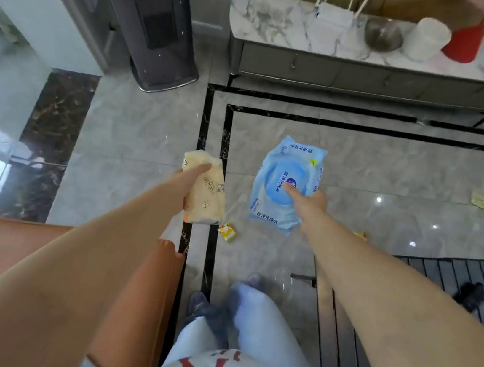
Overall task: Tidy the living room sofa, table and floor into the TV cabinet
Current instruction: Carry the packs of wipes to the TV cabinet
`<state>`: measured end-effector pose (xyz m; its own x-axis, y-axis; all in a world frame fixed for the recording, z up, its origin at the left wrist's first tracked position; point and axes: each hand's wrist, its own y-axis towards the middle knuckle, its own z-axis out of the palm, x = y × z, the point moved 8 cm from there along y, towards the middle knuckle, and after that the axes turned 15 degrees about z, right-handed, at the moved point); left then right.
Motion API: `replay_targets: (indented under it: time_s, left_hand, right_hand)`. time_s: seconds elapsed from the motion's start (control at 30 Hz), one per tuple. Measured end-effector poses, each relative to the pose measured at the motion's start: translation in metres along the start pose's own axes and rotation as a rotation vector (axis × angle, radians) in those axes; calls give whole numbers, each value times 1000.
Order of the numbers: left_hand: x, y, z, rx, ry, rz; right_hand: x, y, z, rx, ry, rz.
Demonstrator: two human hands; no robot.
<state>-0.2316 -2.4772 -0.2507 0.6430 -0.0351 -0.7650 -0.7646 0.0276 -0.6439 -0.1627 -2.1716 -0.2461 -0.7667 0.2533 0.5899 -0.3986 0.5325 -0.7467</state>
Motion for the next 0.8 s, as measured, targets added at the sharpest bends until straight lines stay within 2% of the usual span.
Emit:
replay_targets:
  time_s: [0.17, 0.37, 0.5, 0.67, 0.8]
  left_hand:
    - [-40, 55, 43, -15, 42, -29]
    - [-83, 142, 122, -32, 9, -30]
    - [-130, 180, 177, -32, 23, -48]
    - [-206, 220, 235, -73, 81, 87]
    - [-249, 248, 283, -60, 76, 163]
  right_hand:
    - [51, 45, -16, -75, 62, 26]
    - [139, 128, -30, -40, 13, -26]
    - [196, 182, -39, -24, -17, 15]
    - [275, 228, -54, -17, -56, 23]
    - [314, 258, -66, -7, -53, 20]
